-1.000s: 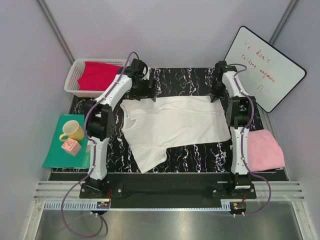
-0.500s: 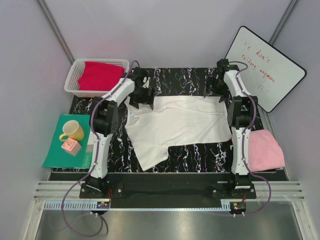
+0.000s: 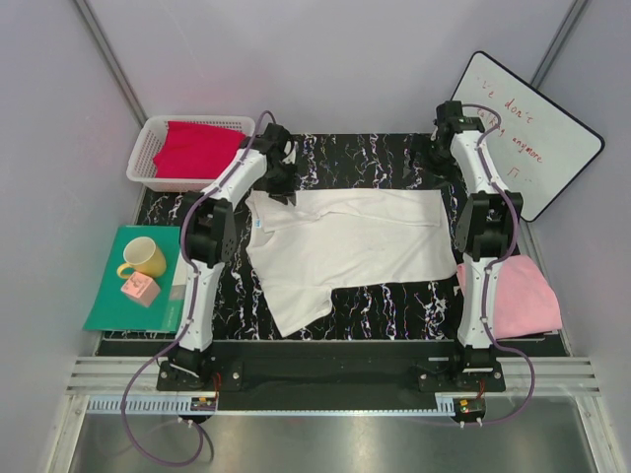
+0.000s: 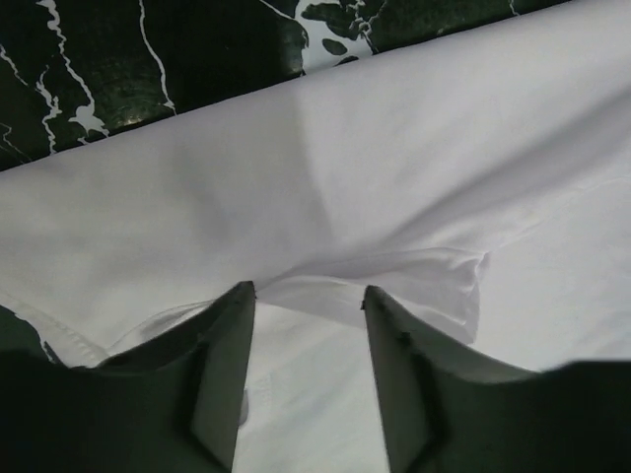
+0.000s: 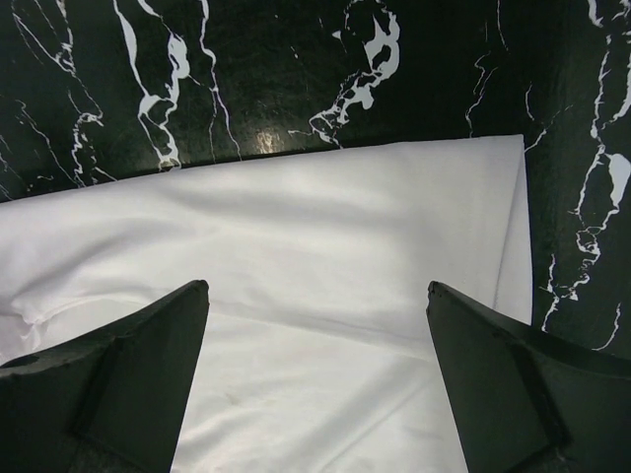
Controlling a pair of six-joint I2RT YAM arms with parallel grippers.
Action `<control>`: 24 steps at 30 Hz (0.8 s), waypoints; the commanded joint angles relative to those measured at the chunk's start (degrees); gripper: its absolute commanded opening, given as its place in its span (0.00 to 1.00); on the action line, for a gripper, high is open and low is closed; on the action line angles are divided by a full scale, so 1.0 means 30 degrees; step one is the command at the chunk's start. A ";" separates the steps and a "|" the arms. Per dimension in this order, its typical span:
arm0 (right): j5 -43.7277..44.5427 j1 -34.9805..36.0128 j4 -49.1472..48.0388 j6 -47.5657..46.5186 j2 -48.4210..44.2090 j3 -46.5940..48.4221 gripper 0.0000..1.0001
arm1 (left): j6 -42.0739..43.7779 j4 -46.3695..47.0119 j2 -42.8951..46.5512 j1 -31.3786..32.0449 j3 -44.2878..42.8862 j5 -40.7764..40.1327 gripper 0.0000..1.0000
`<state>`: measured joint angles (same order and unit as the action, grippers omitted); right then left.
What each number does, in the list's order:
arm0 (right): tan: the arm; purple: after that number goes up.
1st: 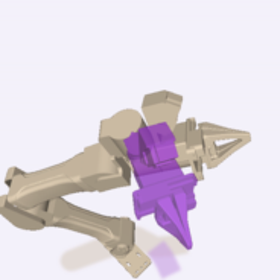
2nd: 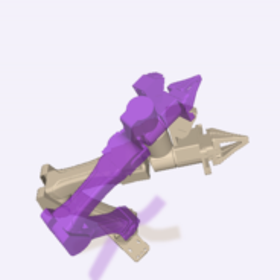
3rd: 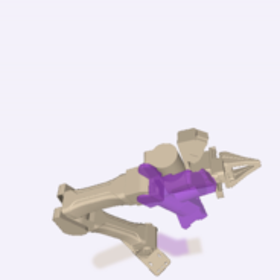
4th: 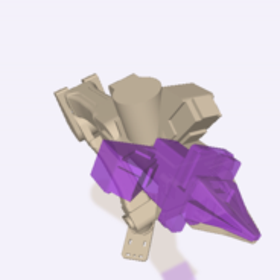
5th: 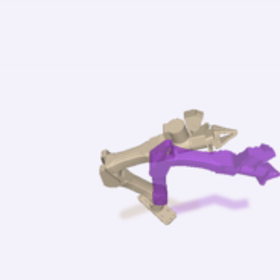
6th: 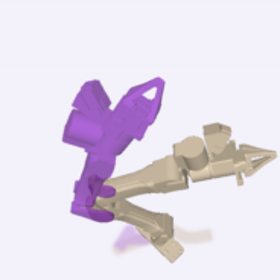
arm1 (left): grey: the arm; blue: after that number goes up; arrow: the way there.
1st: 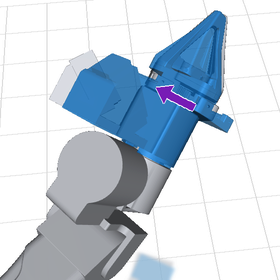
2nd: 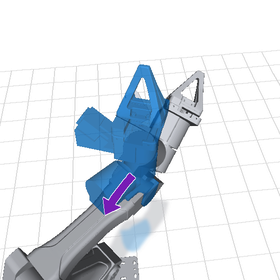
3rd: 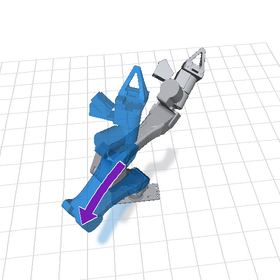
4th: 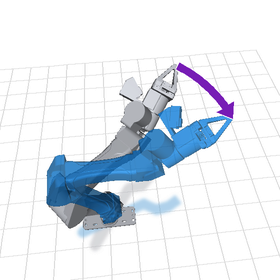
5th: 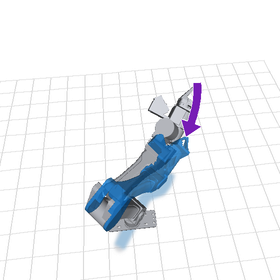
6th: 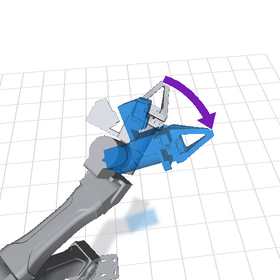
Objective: Fold and stack the t-shirts
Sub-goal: Fold the flattened tshirt in 1/3 of the way
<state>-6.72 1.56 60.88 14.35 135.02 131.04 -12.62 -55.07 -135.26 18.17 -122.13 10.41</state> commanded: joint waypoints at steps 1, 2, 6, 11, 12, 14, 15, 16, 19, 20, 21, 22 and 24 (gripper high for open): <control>-0.0455 -0.0081 -0.0226 -0.0301 -0.1091 -0.0907 1.00 | -0.0596 0.0397 -0.1054 0.0036 -0.1127 0.0250 0.00; -0.0513 -0.0081 -0.0255 -0.0330 -0.1149 -0.0995 1.00 | -0.0626 0.0397 -0.1258 0.0036 -0.1156 0.0307 0.00; -0.0572 -0.0081 -0.0343 -0.0388 -0.1354 -0.1347 1.00 | -0.0539 0.0485 -0.1348 0.0036 -0.1040 -0.0071 0.00; -0.0719 -0.0081 -0.0460 -0.0360 -0.1413 -0.1552 1.00 | -0.0305 0.0456 -0.1437 0.0036 -0.0602 0.0072 0.00; -0.0748 -0.0081 -0.0489 -0.0330 -0.1384 -0.1552 1.00 | -0.0246 0.0456 -0.1349 0.0036 -0.0426 0.0102 0.00; -0.0777 -0.0081 -0.0489 -0.0359 -0.1355 -0.1639 1.00 | -0.0042 0.0485 -0.0735 0.0152 0.0247 0.0103 0.00; -0.0777 -0.0081 -0.0518 -0.0359 -0.1355 -0.1640 1.00 | 0.0075 0.0485 -0.0414 0.0211 0.0598 -0.0071 0.00; -0.0777 -0.0081 -0.0519 -0.0359 -0.1326 -0.1727 1.00 | 0.0222 0.0543 0.0227 0.0415 0.1355 -0.0363 0.00; -0.0748 -0.0081 -0.0635 -0.0330 -0.1296 -0.1961 1.00 | 0.0604 0.0806 0.1432 0.0650 0.3083 -0.0455 0.00; -0.0748 -0.0081 -0.0665 -0.0301 -0.1267 -0.2049 1.00 | 0.0604 0.0836 0.1638 0.0680 0.3468 -0.0367 0.00; -0.0719 -0.0081 -0.0723 -0.0301 -0.1296 -0.2108 1.00 | 0.0604 0.0808 0.2075 0.0883 0.4110 -0.0366 0.00; -0.0806 -0.0081 -0.0753 -0.0243 -0.1296 -0.2196 1.00 | 0.0604 0.0894 0.2340 0.1001 0.4465 -0.0424 0.00; -0.0836 -0.0081 -0.0869 -0.0213 -0.1296 -0.2284 1.00 | 0.0633 0.1041 0.3303 0.1526 0.5313 -0.0864 0.00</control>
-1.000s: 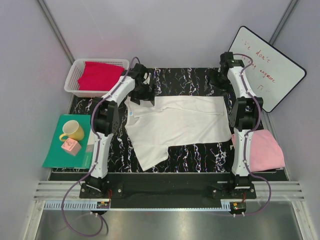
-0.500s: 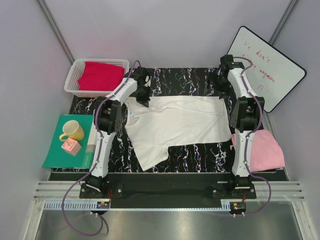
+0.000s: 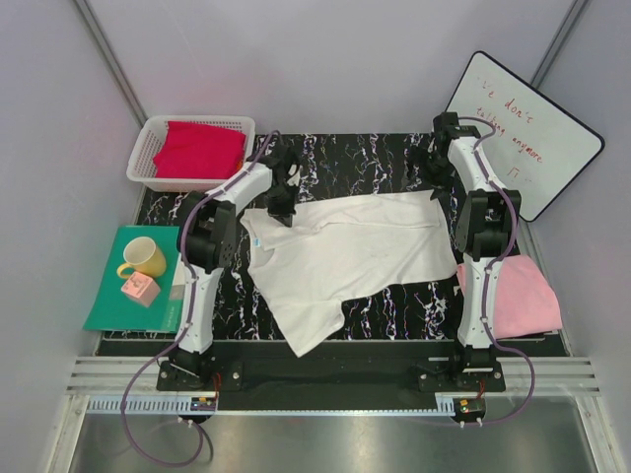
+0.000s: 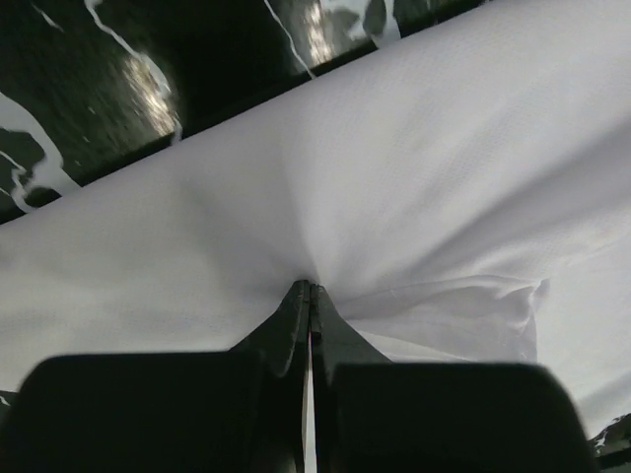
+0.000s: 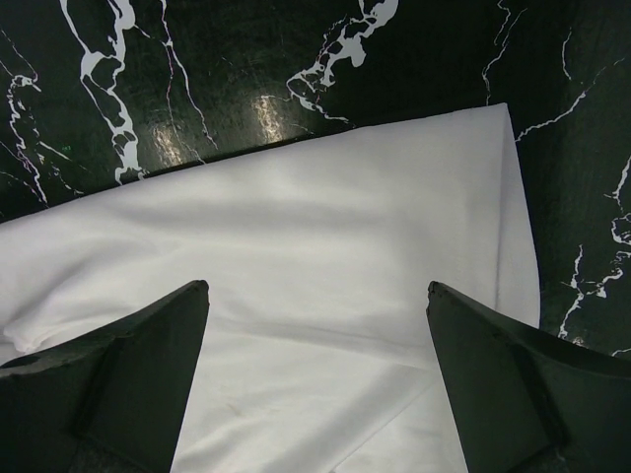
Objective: Fold and stack the t-shirts
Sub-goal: Fold the flattened tshirt in 1/3 of the way
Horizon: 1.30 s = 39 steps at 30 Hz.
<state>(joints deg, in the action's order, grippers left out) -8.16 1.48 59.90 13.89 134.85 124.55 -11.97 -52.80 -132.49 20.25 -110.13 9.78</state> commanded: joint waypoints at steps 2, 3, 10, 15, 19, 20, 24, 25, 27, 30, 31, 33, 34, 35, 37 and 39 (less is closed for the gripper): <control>-0.0355 -0.0052 -0.0542 -0.0060 -0.1209 -0.0150 1.00 | 0.0356 0.0372 0.2968 0.1129 0.1726 -0.0856 0.00; -0.0384 -0.0052 -0.0600 -0.0031 -0.1209 -0.0208 1.00 | 0.0327 0.0372 0.3493 0.1450 0.2076 -0.1003 0.00; -0.0473 -0.0052 -0.0748 -0.0001 -0.1180 -0.0589 1.00 | 0.0443 0.0401 0.5079 0.2565 0.4039 -0.1590 0.00; -0.0414 -0.0052 -0.0748 -0.0059 -0.1208 -0.0590 1.00 | 0.0853 0.0518 0.5753 0.3092 0.6584 -0.1093 0.00; -0.0530 -0.0052 -0.0748 -0.0060 -0.1121 -0.0531 1.00 | 0.0505 0.1132 0.6981 0.3123 0.8055 -0.1588 0.00; -0.0618 -0.0052 -0.0748 -0.0031 -0.1092 -0.0531 1.00 | 0.0416 0.1366 0.7448 0.3094 0.8172 -0.2083 0.00; -0.0823 -0.0052 -0.0777 0.0028 -0.1062 -0.0618 1.00 | 0.0268 0.1427 0.7600 0.2567 0.7063 -0.2674 0.00; -0.0853 -0.0052 -0.0806 0.0028 -0.1091 -0.0648 1.00 | 0.0384 0.1398 0.7425 0.2479 0.6770 -0.2819 0.06; -0.0882 -0.0052 -0.0806 -0.0001 -0.1120 -0.0794 1.00 | 0.0793 0.1281 0.6898 0.2420 0.5920 -0.3025 0.35; -0.0882 -0.0023 -0.0835 -0.0059 -0.1208 -0.0941 1.00 | 0.1291 0.0988 0.6136 0.2390 0.4836 -0.3202 0.63; -0.0853 -0.0052 -0.0864 -0.0060 -0.1209 -0.0999 1.00 | 0.1381 0.0900 0.5729 0.2390 0.4573 -0.3231 0.68; -0.0912 -0.0023 -0.0865 -0.0060 -0.1267 -0.1087 1.00 | 0.1527 0.0667 0.5287 0.2361 0.3782 -0.3231 0.81; -0.0883 -0.0052 -0.0865 -0.0060 -0.1238 -0.1117 1.00 | 0.1557 0.0636 0.4850 0.2332 0.3315 -0.3202 0.84; -0.0911 -0.0052 -0.0865 -0.0089 -0.1267 -0.1117 1.00 | 0.1557 0.0578 0.4643 0.2303 0.3107 -0.3173 0.89; -0.0883 -0.0052 -0.0894 -0.0089 -0.1267 -0.1146 1.00 | 0.1557 0.0431 0.4000 0.2273 0.2523 -0.2940 0.91; -0.0911 -0.0052 -0.0894 -0.0089 -0.1238 -0.1088 1.00 | 0.1557 0.0343 0.3617 0.2273 0.2198 -0.2734 0.91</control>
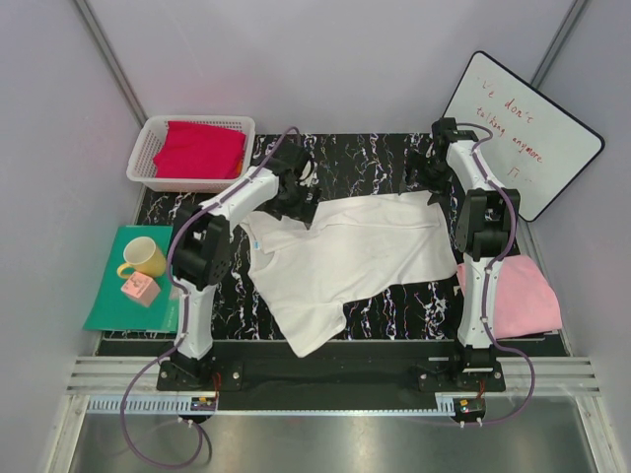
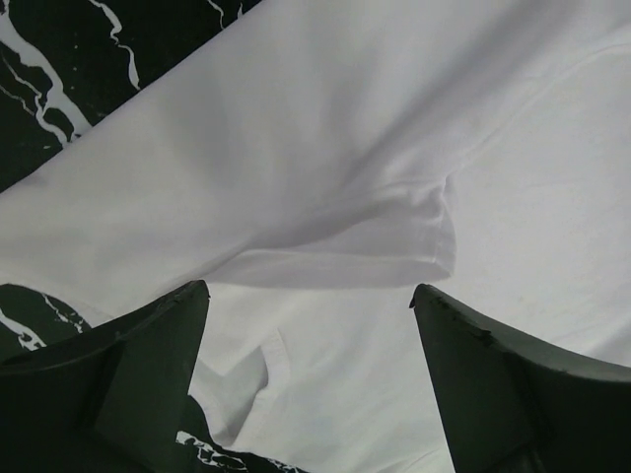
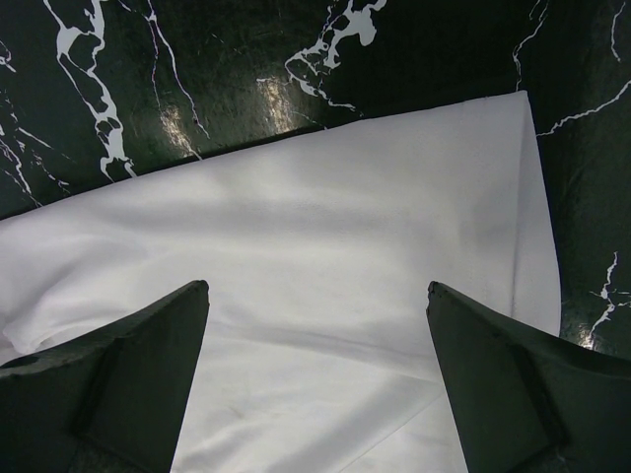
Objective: Fold and stack the t-shirts
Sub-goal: Fold the flattened tshirt in 1/3 of the way
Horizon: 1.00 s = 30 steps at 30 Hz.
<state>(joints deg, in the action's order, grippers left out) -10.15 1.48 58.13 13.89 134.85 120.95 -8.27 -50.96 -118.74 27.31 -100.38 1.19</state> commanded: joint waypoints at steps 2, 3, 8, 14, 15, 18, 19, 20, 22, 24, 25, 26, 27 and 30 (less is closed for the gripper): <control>-0.0307 -0.0082 -0.0304 -0.0089 -0.1151 0.0085 1.00 | 0.0326 -0.0386 -0.1522 -0.0080 -0.1462 0.0422 0.90; -0.0307 -0.0082 -0.0304 -0.0089 -0.1150 0.0114 1.00 | 0.0355 -0.0445 -0.1640 -0.0080 -0.1521 0.0568 0.87; -0.0366 -0.0140 -0.0304 -0.0059 -0.1033 0.0290 1.00 | 0.0385 -0.0445 -0.2255 -0.0080 -0.1463 0.1066 0.67; -0.0483 -0.0257 -0.0304 0.0028 -0.0886 0.0525 1.00 | 0.0238 -0.0649 -0.1937 -0.0109 -0.1229 0.1126 0.00; -0.0512 -0.0257 -0.0333 0.0028 -0.0857 0.0554 1.00 | 0.0209 -0.0650 -0.1818 -0.0109 -0.1141 0.1155 0.00; -0.0542 -0.0228 -0.0304 0.0057 -0.0798 0.0554 1.00 | 0.0005 -0.0825 -0.1350 -0.0109 -0.0819 0.1506 0.00; -0.0571 -0.0228 -0.0304 0.0057 -0.0740 0.0554 1.00 | -0.0199 -0.1000 -0.1174 -0.0109 -0.0731 0.1623 0.00; -0.0571 -0.0257 -0.0304 0.0057 -0.0740 0.0583 1.00 | -0.0346 -0.1089 -0.0825 -0.0109 -0.0382 0.1914 0.00; -0.0629 -0.0228 -0.0304 0.0087 -0.0624 0.0612 1.00 | -0.0726 -0.1351 -0.0210 -0.0080 0.0058 0.2325 0.00; -0.0717 -0.0257 -0.0304 0.0116 -0.0564 0.0642 1.00 | -0.1078 -0.1470 0.0231 0.0066 0.0907 0.2328 0.00; -0.0746 -0.0228 -0.0304 0.0116 -0.0506 0.0671 1.00 | -0.1167 -0.1645 0.0611 0.0154 0.1201 0.2357 0.03; -0.0776 -0.0228 -0.0304 0.0116 -0.0476 0.0700 1.00 | -0.1226 -0.1704 0.0788 0.0270 0.1755 0.2386 0.08; -0.0805 -0.0228 -0.0304 0.0145 -0.0447 0.0759 1.00 | -0.1285 -0.1879 0.0906 0.0330 0.1963 0.2444 0.16; -0.0922 -0.0228 -0.0304 0.0203 -0.0242 0.0876 1.00 | -0.1256 -0.2494 0.1463 0.0652 0.2696 0.2562 0.28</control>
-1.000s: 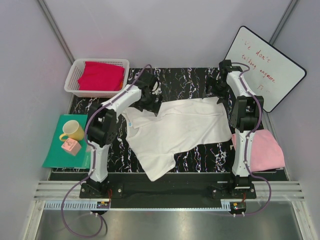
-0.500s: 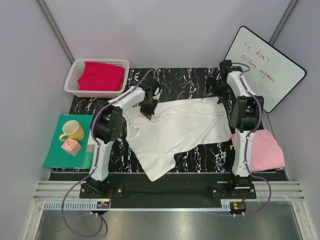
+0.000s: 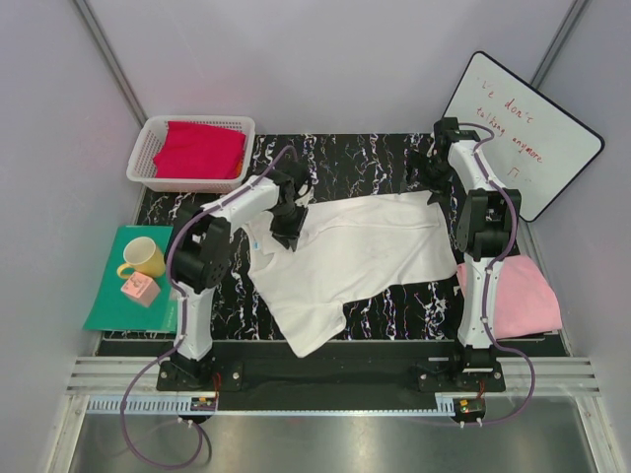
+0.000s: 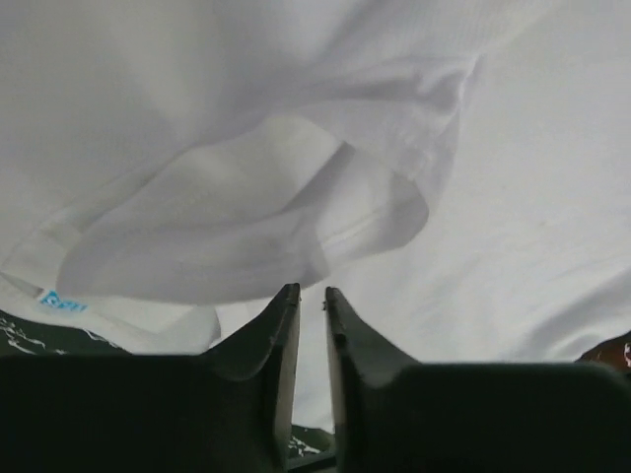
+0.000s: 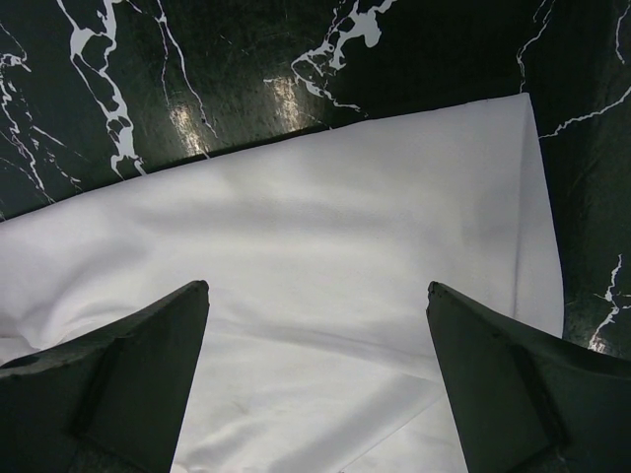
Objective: Fold and stack the t-shirts
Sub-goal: Fold the flattened tshirt in 1/3 of the way
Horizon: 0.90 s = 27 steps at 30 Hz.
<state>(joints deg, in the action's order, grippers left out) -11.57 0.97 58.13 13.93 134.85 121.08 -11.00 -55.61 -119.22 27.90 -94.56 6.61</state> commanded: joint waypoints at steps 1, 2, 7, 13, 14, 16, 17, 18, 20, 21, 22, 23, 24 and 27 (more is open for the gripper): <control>-0.0507 -0.0090 -0.0304 0.0218 -0.0184 0.0891 1.00 | -0.0229 -0.1147 0.1943 0.0543 0.0905 0.0871 0.40; -0.0536 -0.0061 -0.0304 0.0248 -0.0125 0.0862 1.00 | -0.0228 -0.1265 0.2092 0.0718 0.1051 0.0930 0.57; -0.0654 -0.0061 -0.0304 0.0277 0.0022 0.1037 1.00 | 0.0006 -0.1209 0.3584 0.0954 0.1141 0.0289 0.97; -0.0713 -0.0061 -0.0275 0.0248 -0.0066 0.1272 1.00 | 0.0299 -0.1003 0.2656 0.0194 -0.1312 -0.1909 0.99; -0.0713 -0.0061 -0.0275 0.0248 -0.0124 0.1301 1.00 | 0.0270 -0.1003 0.2360 -0.0301 -0.1697 -0.1940 0.99; -0.0712 -0.0090 -0.0275 0.0219 -0.0183 0.1389 1.00 | 0.0212 -0.1031 0.1077 -0.1179 -0.3069 -0.1823 0.90; -0.0713 -0.0090 -0.0275 0.0248 -0.0154 0.1389 1.00 | 0.0211 -0.1032 0.0691 -0.1504 -0.3484 -0.1591 0.78; -0.0684 -0.0061 -0.0246 0.0190 -0.0299 0.1331 1.00 | 0.0211 -0.1032 0.0281 -0.1768 -0.3894 -0.1473 0.64; -0.0596 -0.0090 -0.0245 0.0160 -0.0504 0.0894 1.00 | 0.0211 -0.1119 -0.0745 -0.2413 -0.4979 -0.1793 0.06; -0.0595 -0.0061 -0.0245 0.0131 -0.0737 0.0717 1.00 | 0.0211 -0.1526 -0.1126 -0.2618 -0.5418 -0.1881 0.00; -0.0566 -0.0061 -0.0274 0.0131 -0.0856 0.0512 1.00 | 0.0269 -0.1733 -0.1913 -0.2997 -0.6321 -0.1824 0.00; -0.0479 -0.0061 -0.0275 0.0131 -0.1002 0.0075 1.00 | 0.0357 -0.1909 -0.2240 -0.3146 -0.6649 -0.1765 0.00; -0.0420 -0.0090 -0.0275 0.0131 -0.1206 -0.0190 1.00 | 0.0590 -0.2114 -0.2504 -0.3235 -0.6884 -0.1764 0.00; -0.0244 -0.0061 -0.0275 0.0101 -0.1675 -0.1157 1.00 | 0.0971 -0.2408 -0.3266 -0.3382 -0.7355 -0.1881 0.00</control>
<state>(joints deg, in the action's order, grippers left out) -12.99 0.95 57.65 14.33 134.72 120.57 -10.11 -60.12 -127.02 17.56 -113.30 1.89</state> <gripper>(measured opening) 0.994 0.005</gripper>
